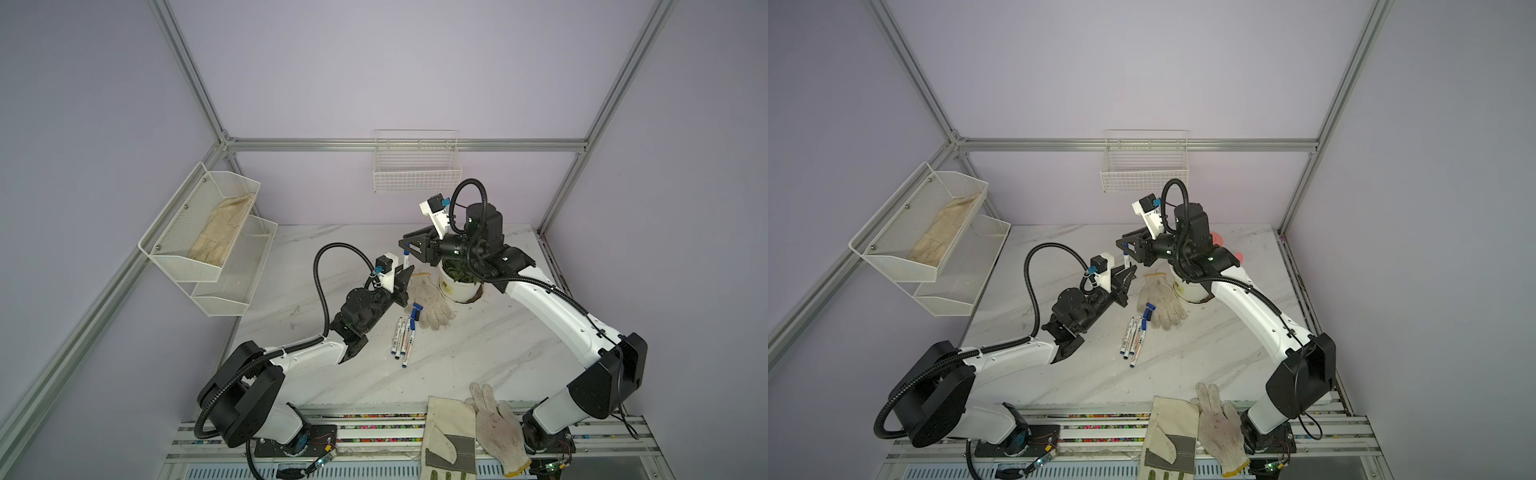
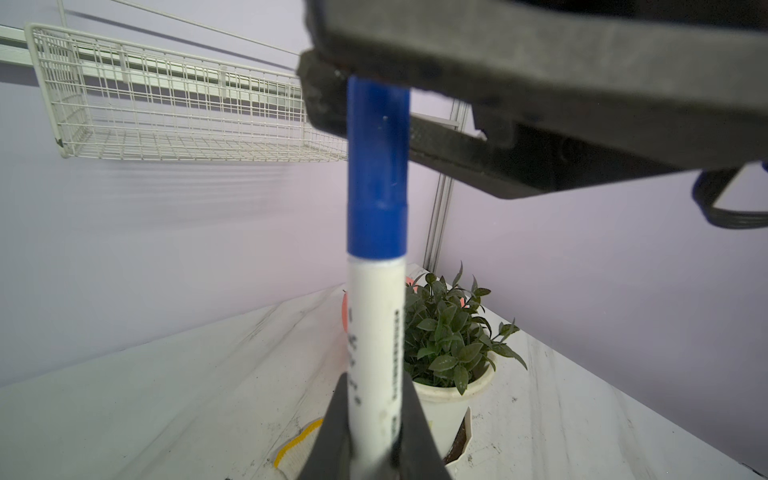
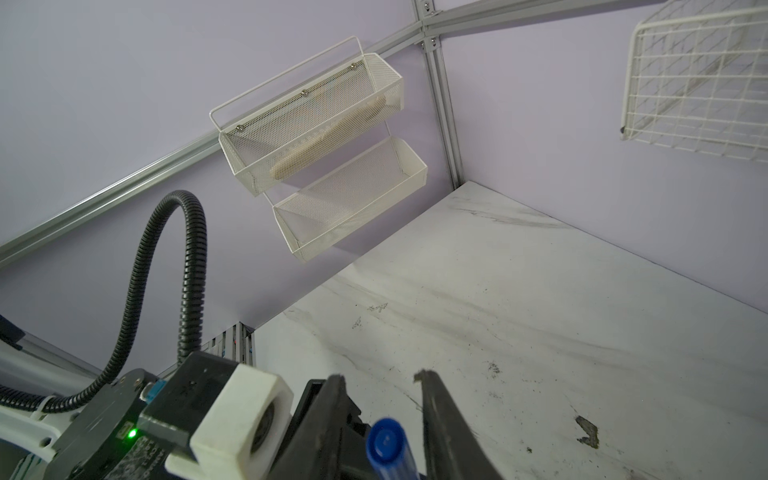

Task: Insert the pens into the pen caps
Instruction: 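Press the blue cap down onto the marker with the right gripper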

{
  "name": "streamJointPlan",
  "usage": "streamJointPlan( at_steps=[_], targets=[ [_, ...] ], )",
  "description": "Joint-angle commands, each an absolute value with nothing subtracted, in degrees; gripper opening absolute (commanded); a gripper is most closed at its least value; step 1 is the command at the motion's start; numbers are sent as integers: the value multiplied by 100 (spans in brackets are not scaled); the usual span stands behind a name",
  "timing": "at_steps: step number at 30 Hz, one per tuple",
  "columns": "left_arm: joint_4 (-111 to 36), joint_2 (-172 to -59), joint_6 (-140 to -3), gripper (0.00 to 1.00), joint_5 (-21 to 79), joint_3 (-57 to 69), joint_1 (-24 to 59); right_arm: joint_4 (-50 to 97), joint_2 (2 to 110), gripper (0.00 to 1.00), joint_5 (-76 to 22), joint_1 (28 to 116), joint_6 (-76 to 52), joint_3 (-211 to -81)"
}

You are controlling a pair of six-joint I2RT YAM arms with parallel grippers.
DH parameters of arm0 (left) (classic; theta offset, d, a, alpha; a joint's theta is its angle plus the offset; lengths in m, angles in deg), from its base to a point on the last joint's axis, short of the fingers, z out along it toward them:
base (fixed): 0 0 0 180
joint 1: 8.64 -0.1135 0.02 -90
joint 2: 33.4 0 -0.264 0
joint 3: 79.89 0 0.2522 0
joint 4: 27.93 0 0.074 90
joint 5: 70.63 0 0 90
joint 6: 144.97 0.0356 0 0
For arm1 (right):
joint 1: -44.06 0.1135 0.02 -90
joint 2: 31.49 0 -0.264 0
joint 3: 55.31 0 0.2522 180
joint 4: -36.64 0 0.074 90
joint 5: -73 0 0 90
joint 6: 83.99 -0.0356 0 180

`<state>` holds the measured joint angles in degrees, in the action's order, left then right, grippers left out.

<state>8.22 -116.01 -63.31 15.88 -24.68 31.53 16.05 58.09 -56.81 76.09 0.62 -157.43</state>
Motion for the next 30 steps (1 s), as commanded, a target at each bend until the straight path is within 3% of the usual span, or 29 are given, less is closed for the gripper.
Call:
streamJointPlan(
  at_steps=[1, 10, 14, 18, 23, 30],
  targets=[
    [1016, -11534, -6328, 0, 1511, -2702, 3176, 1452, 5861, 32, -5587, 7607, 200, -15705],
    [1029, -11504, -6466, 0, 1454, -2635, 3177, 1416, 5943, 16, -5524, 7597, 240, -15454],
    [1487, -11521, -6943, 0, 1420, -2599, 3101, 1380, 6074, 10, -5953, 7449, 183, -15263],
    [2173, -11541, -7697, 0, 2008, -2529, 2691, 1210, 6398, 7, -6767, 7097, -82, -15158],
    [3147, -11786, -8965, 0, 3438, -2228, 1847, 1211, 6701, 6, -7516, 6890, -460, -14990],
    [2105, -11924, -8392, 0, 3899, -1624, 1727, 618, 6818, 6, -7339, 6885, 60, -15107]
  ],
)
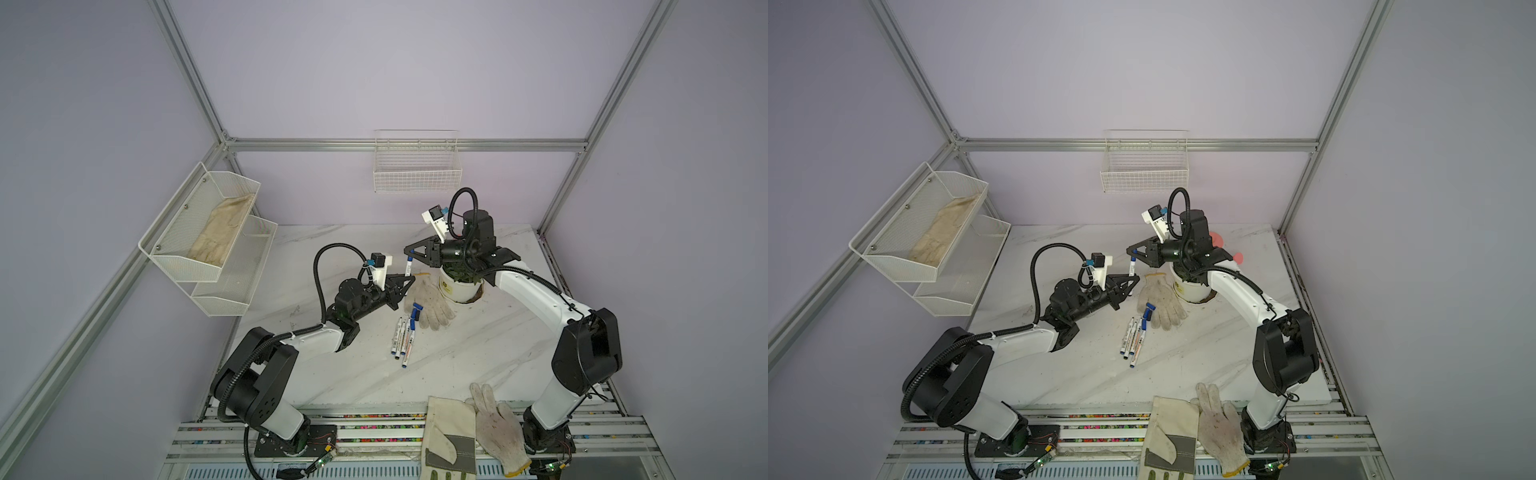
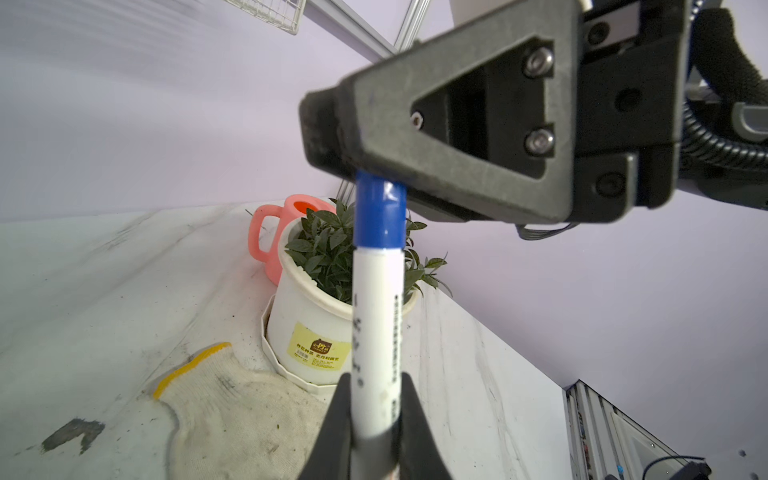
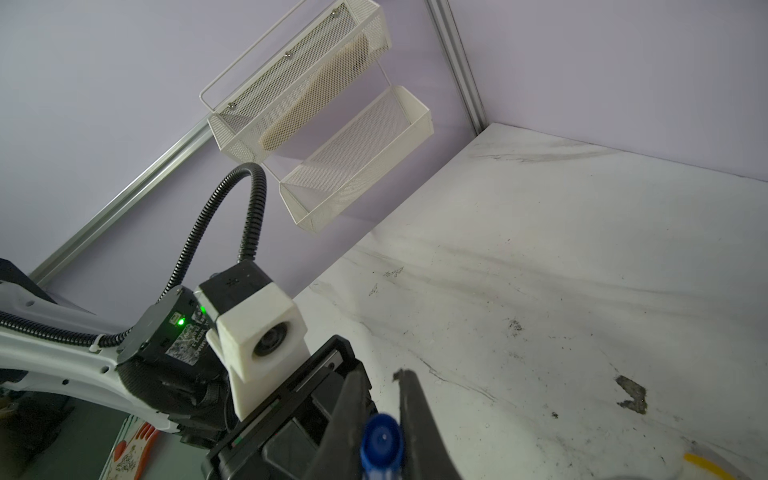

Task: Insert the pens into the pen caps
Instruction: 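Press the blue cap down onto the marker with the right gripper, then push the cap further down the marker with the right gripper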

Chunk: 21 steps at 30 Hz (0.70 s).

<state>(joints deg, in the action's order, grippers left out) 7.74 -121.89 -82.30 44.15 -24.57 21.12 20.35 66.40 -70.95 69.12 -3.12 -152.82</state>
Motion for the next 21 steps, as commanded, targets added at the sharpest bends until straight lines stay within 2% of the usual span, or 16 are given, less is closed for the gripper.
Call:
streamJointPlan(
  at_steps=[1, 6, 11, 16, 21],
  targets=[
    [2125, -11954, -8419, 0, 3841, -1612, 1722, 444, 6867, 6, -7248, 6893, 206, -15185],
    [2137, -12058, -8631, 0, 3242, -1651, 1726, -87, 7018, 6, -6608, 6953, 649, -15329],
    [627, -11966, -8744, 0, 2245, -1265, 1725, -365, 6911, 7, -6285, 6989, 1149, -15238],
    [120, -12007, -8611, 0, 1790, -1073, 1764, -357, 6824, 7, -6235, 6998, 1238, -15060],
    [-22, -12093, -8613, 0, 1217, -953, 1803, -489, 7157, 7, -5359, 7216, 1227, -15151]
  ],
)
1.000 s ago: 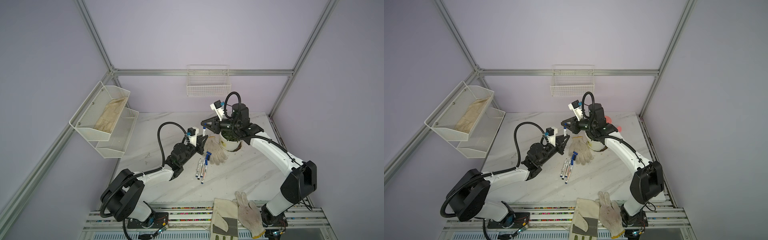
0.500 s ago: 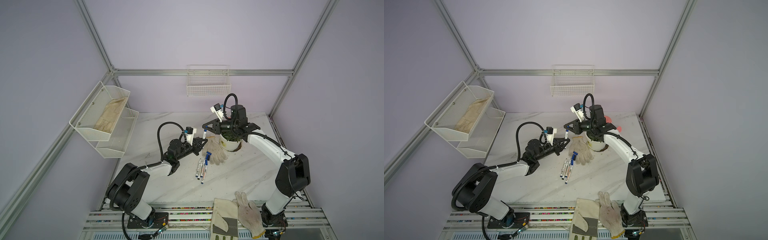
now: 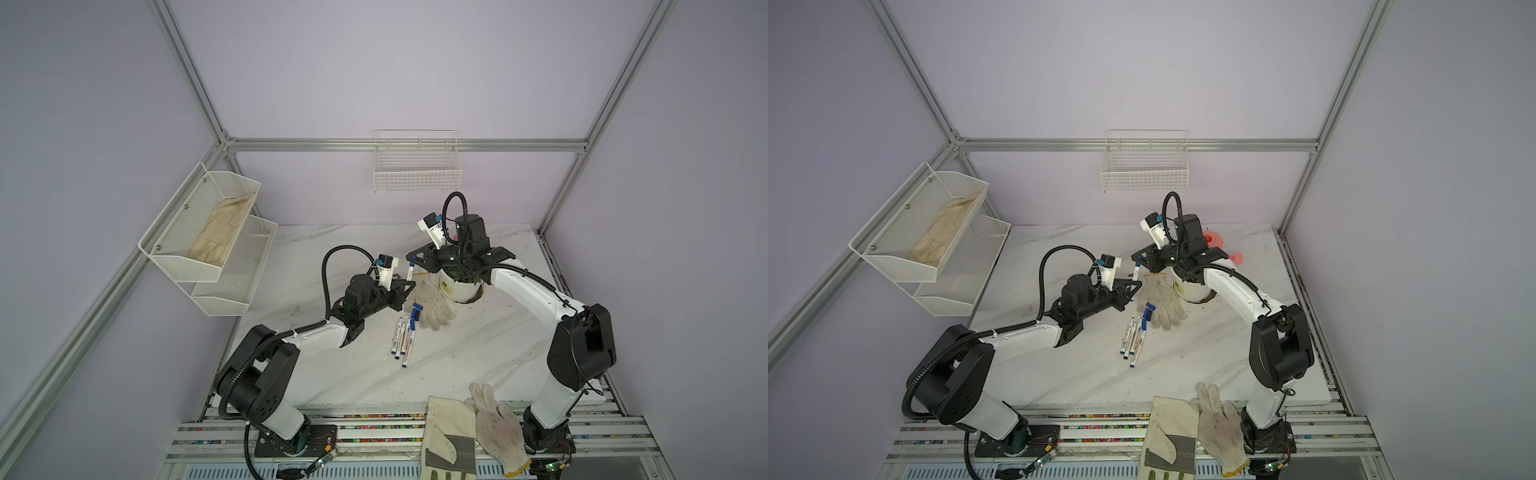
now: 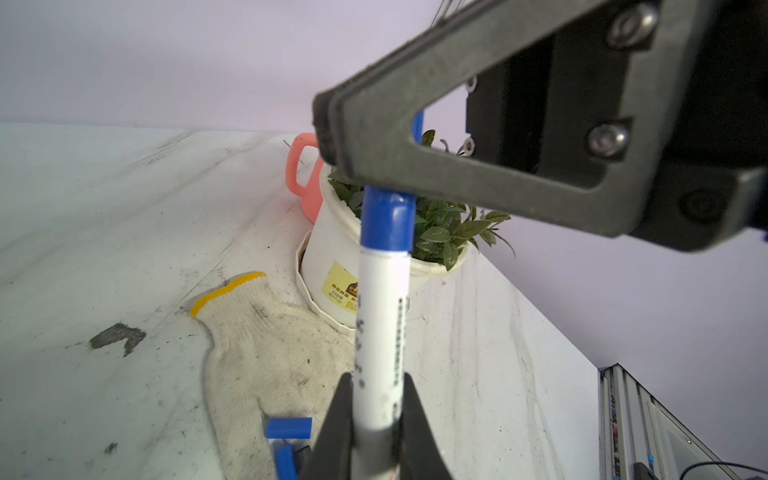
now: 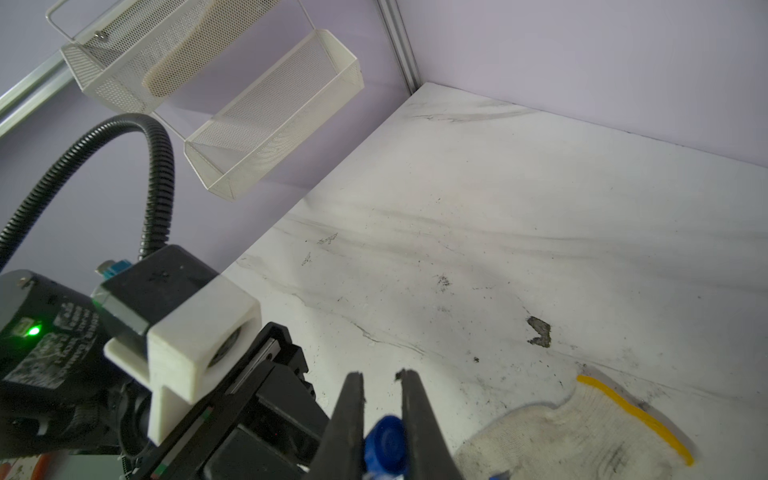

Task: Insert the pens into the pen caps
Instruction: 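Push the cap further down the marker with the right gripper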

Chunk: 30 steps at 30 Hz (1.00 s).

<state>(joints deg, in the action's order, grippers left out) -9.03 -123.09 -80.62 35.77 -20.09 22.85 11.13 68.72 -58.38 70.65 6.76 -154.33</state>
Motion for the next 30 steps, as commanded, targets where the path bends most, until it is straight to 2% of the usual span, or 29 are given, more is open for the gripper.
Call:
streamJointPlan(
  at_steps=[1, 4, 9, 16, 20, 25, 30],
  targets=[
    [-21, -12125, -8612, 0, 1121, -927, 1799, -491, 7248, 6, -5166, 7282, 1204, -15170],
    [-43, -12266, -8531, 0, 977, -817, 1792, -548, 7484, 5, -4796, 7462, 1152, -15271],
    [471, -12501, -8920, 0, 1072, -891, 1507, -599, 7601, 4, -4888, 7559, 1147, -15220],
    [1256, -12647, -9217, 0, 1809, -689, 991, -786, 7518, 2, -4842, 7667, 1389, -15086],
    [1669, -12729, -9415, 0, 2599, -436, 780, -753, 7225, 2, -4601, 7669, 1683, -14925],
    [2416, -12868, -10081, 0, 3584, -190, 669, -753, 6748, 2, -5065, 7652, 2048, -14627],
    [2056, -12617, -9806, 0, 3862, -146, 705, -762, 6510, 2, -5843, 7486, 2122, -14538]
  ],
)
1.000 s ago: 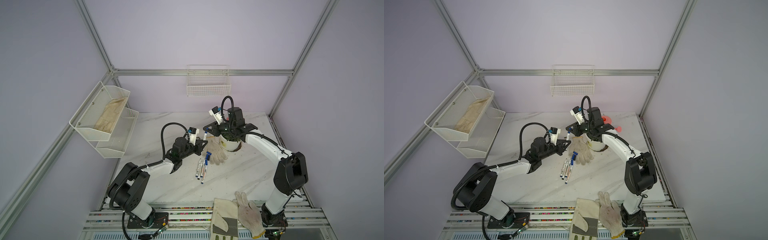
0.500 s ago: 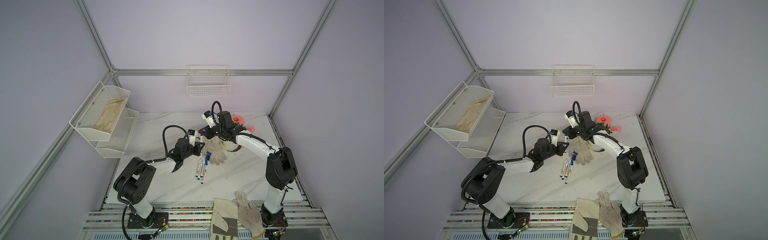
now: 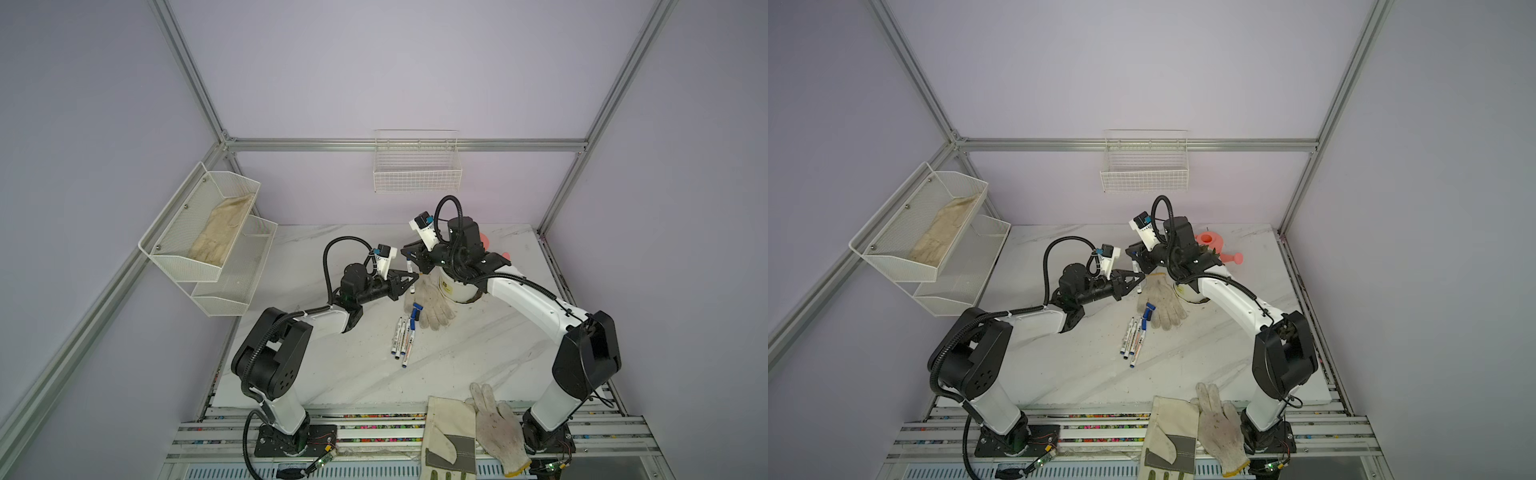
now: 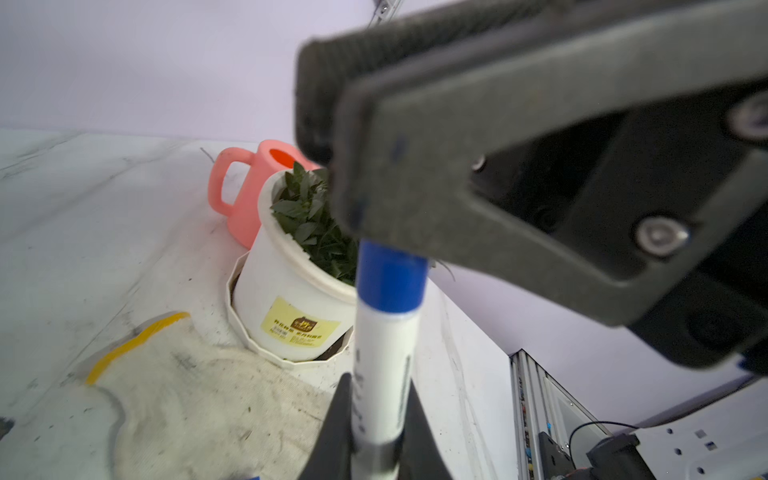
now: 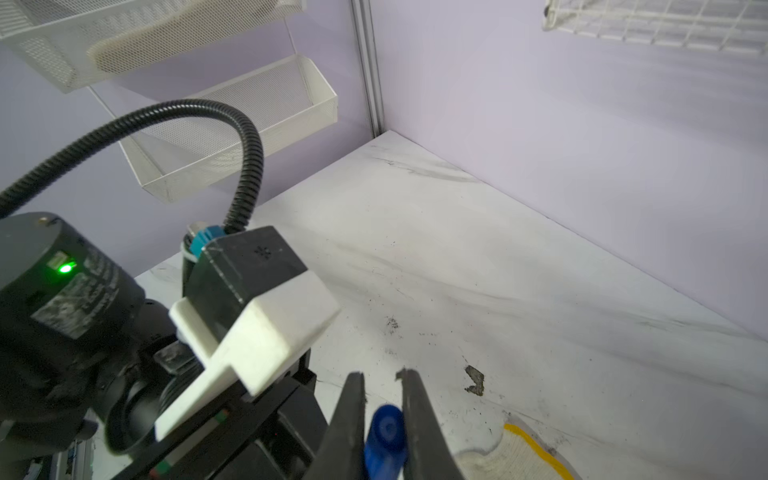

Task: Insert the pens into the pen caps
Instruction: 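Push the cap further down the marker with the right gripper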

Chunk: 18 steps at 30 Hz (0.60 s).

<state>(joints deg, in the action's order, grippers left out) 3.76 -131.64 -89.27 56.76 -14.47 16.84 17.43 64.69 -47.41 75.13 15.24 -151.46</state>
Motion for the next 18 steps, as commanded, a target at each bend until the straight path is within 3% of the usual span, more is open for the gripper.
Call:
streamJointPlan(
  at_steps=[1, 8, 18],
  targets=[
    [1931, -12514, -9588, 0, 3786, -203, 710, -765, 6461, 1, -6043, 7420, 2122, -14535],
    [1265, -11654, -8360, 0, 2841, -674, 743, -779, 6303, 1, -6614, 7196, 2130, -14477],
    [887, -11495, -7845, 0, 2401, -649, 753, -1023, 6658, 1, -6278, 7294, 2194, -14693]
  ],
)
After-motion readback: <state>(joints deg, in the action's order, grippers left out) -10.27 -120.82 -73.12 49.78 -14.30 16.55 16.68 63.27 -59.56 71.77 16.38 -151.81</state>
